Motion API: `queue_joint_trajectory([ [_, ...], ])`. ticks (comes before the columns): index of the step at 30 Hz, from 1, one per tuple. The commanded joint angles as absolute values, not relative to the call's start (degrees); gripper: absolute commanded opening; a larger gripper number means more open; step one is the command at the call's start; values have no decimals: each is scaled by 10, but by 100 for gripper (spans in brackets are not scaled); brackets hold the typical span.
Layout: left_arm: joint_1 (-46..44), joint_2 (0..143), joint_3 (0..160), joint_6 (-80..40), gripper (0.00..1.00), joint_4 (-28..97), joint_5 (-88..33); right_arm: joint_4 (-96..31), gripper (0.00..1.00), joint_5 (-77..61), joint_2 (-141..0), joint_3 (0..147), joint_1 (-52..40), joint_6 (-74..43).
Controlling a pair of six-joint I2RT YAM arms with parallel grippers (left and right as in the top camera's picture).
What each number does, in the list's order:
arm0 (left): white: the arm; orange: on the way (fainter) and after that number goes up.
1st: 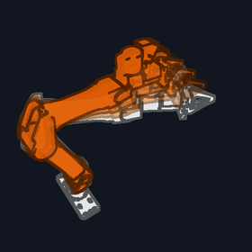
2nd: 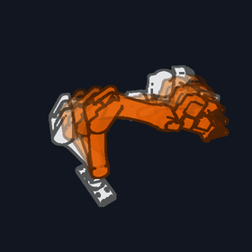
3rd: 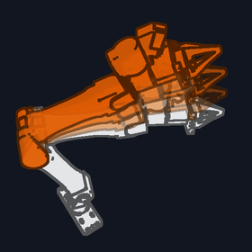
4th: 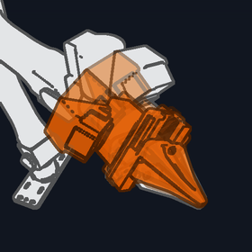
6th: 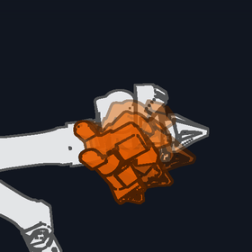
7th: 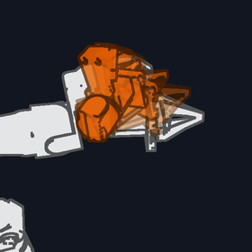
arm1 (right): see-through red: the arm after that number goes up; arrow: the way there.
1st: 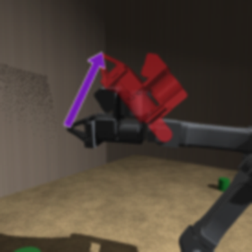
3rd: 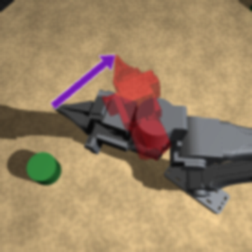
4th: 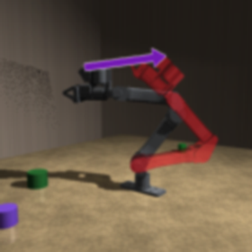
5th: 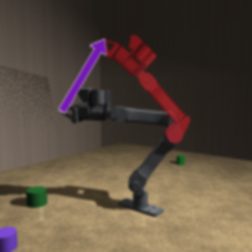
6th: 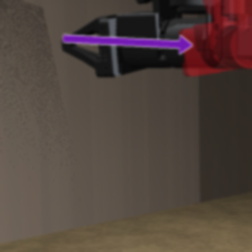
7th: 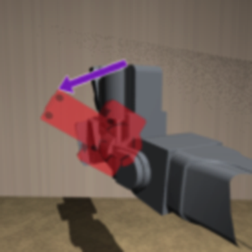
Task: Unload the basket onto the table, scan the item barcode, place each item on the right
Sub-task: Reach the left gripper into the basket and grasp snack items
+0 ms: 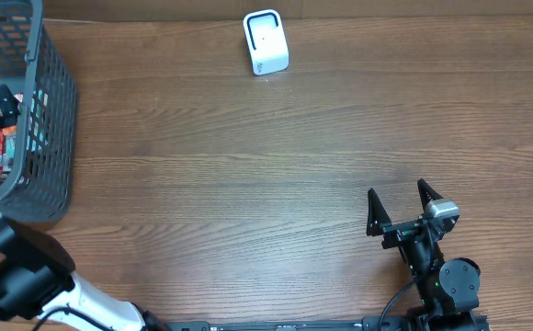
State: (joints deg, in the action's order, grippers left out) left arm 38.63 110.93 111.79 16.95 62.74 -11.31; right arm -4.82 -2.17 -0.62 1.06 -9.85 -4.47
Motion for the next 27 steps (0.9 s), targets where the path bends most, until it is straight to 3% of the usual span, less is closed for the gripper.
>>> queue_joint_trajectory([
  [1,385,1147,1123,182,100,639,-140,-46,100,-23,-2,4,-100,-44],
  [19,381,1253,1122,178,100,617,-141,-46,100,-23,-2,4,-100,-44],
  [22,381,1254,1122,175,93,610,-140,-46,100,-23,-2,4,-100,-44],
  [23,381,1254,1122,164,100,602,-140,-46,100,-23,-2,4,-100,-44],
  [24,382,1254,1122,160,100,599,-141,-46,100,-23,-2,4,-100,-44],
  [27,382,1254,1122,157,90,600,-141,-46,100,-23,-2,4,-100,-44],
])
